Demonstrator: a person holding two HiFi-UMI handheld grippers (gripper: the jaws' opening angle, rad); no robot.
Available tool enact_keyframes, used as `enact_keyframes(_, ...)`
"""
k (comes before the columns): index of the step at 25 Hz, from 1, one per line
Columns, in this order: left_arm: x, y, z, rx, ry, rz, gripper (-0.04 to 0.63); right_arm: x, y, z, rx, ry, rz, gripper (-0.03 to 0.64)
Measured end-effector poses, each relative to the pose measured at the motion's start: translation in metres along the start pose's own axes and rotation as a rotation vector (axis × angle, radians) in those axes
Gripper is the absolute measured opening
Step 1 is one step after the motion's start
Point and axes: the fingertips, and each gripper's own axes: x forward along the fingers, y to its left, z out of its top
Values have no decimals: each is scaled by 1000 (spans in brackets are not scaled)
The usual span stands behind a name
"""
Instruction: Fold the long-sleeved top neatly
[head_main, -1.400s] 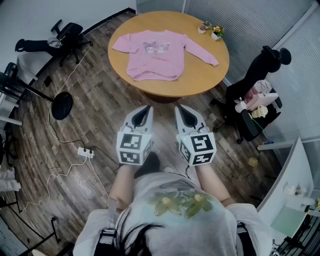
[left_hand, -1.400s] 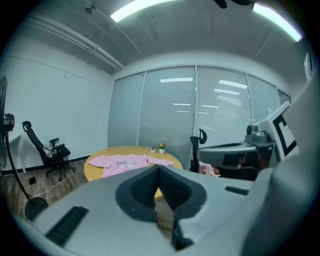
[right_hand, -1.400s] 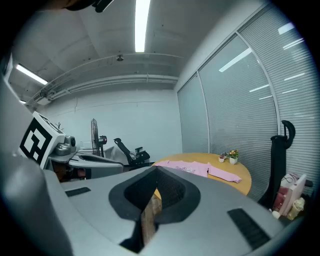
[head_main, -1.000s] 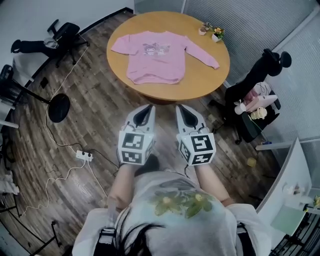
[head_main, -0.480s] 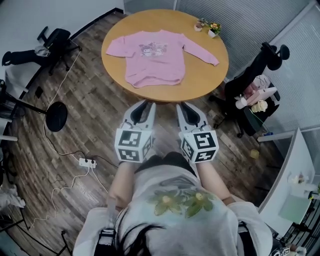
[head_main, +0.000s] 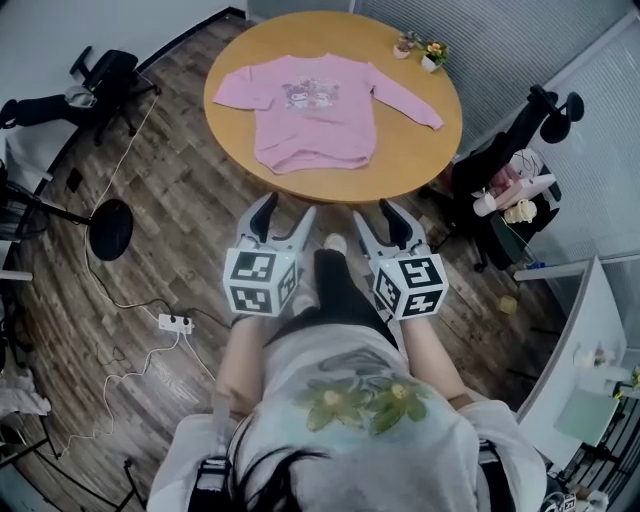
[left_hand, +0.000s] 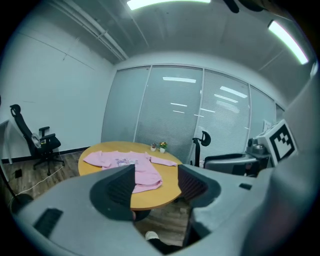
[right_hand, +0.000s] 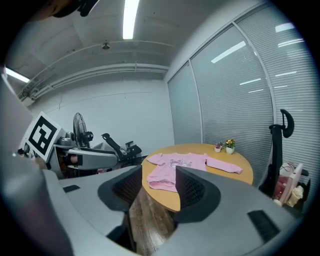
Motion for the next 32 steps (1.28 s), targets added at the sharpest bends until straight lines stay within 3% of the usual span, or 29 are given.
enact_keyframes(18,82,77,26,23,77,52,249,110,-55,18,24,71,45,202)
enact_keyframes(32,174,120,49,31,157,80,249,191,-155,30,78,142,-9,212)
